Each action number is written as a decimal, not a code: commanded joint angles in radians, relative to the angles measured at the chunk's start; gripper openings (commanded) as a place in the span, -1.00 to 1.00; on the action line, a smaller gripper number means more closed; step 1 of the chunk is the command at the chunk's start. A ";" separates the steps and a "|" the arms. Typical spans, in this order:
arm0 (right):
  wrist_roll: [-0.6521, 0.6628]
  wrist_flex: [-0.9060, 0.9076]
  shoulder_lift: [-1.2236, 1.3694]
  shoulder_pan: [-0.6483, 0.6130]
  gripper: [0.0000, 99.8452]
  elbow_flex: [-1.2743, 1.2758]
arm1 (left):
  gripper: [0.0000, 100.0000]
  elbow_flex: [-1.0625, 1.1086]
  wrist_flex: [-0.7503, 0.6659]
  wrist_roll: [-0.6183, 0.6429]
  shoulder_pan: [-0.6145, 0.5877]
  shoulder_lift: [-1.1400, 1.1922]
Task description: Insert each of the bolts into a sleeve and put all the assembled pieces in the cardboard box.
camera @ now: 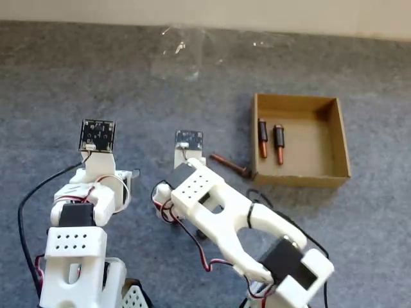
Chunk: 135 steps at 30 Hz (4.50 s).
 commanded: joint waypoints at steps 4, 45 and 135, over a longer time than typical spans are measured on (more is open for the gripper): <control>-0.008 -0.065 0.027 0.031 -0.75 -0.016 | -0.56 -0.015 -0.017 -0.009 -0.010 -0.002; -0.014 -0.165 0.054 -0.019 -0.75 0.028 | -0.56 -0.015 -0.017 -0.009 -0.010 -0.002; 1.013 0.041 -1.679 0.361 -0.99 0.524 | -0.56 -0.216 0.267 -0.190 0.031 0.005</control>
